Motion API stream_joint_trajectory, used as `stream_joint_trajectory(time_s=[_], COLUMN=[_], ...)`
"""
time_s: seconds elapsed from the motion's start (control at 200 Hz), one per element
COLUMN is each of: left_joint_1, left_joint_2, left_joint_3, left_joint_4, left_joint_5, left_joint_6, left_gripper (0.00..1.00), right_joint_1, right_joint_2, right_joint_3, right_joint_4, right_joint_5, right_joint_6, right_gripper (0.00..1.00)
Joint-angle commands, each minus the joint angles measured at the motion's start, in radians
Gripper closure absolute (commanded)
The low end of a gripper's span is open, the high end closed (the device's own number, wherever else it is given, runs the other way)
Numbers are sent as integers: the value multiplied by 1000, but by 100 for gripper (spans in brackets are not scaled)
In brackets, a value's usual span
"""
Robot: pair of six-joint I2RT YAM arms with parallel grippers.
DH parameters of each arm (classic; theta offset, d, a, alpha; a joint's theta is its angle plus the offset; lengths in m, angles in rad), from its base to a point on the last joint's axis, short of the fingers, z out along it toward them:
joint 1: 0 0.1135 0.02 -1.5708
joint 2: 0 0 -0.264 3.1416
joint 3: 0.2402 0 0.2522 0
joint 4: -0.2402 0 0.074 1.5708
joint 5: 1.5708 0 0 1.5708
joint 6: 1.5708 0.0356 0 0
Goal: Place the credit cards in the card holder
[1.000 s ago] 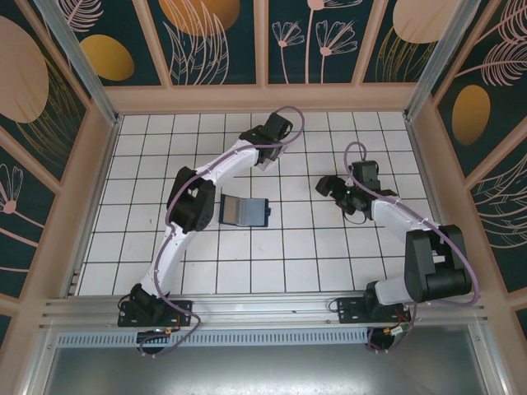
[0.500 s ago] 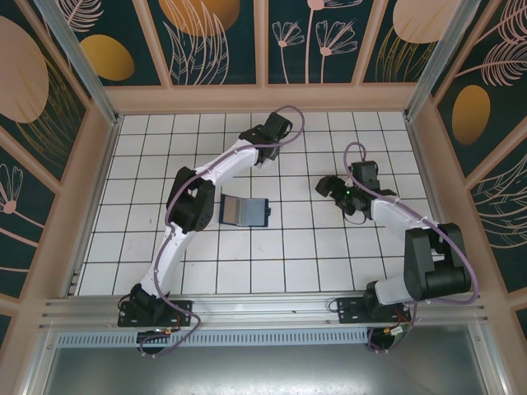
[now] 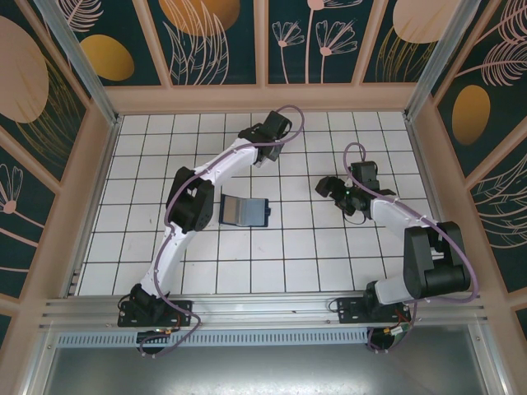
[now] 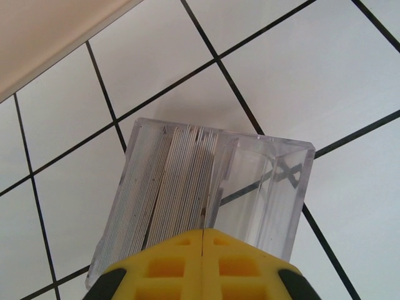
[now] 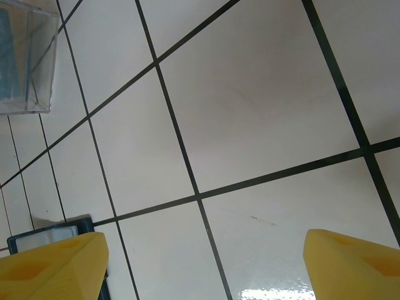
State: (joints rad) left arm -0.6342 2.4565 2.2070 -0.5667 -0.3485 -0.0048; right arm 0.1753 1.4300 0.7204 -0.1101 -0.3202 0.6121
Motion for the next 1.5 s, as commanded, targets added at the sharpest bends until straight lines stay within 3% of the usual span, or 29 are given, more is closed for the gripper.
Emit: stream_joint_trajectory(time_s=[0.0, 0.435, 0.686, 0.801, 0.926, 1.031, 1.136, 1.316, 1.496], left_joint_1=[2, 4, 4, 3, 4, 7, 28, 62, 63], left_joint_2=[-43, -118, -202, -266, -377, -497, -611, -736, -793], left_joint_3=[42, 59, 35, 16, -76, -206, -372, -680, -819], left_joint_4=[-37, -83, -112, -114, -59, 41, 169, 498, 654], left_joint_5=[49, 79, 77, 126, 258, 406, 642, 992, 1140], left_joint_6=[-26, -93, -192, -244, -300, -344, -417, -596, -693], left_gripper=[100, 100, 100, 100, 100, 100, 100, 100, 100], right_joint_1=[-8, -5, 10, 29, 94, 171, 192, 148, 85], right_joint_2=[12, 26, 15, -7, -83, -193, -313, -408, -327], right_joint_3=[37, 56, 65, 62, 56, 32, -36, -128, -162], right_joint_4=[2, -1, 5, 32, 77, 177, 333, 540, 802], right_joint_5=[-19, -26, -44, -70, -27, -75, -147, -264, -480], right_joint_6=[16, 15, -12, -30, -92, -154, -132, 46, 306], right_gripper=[18, 18, 18, 18, 21, 21, 21, 23, 27])
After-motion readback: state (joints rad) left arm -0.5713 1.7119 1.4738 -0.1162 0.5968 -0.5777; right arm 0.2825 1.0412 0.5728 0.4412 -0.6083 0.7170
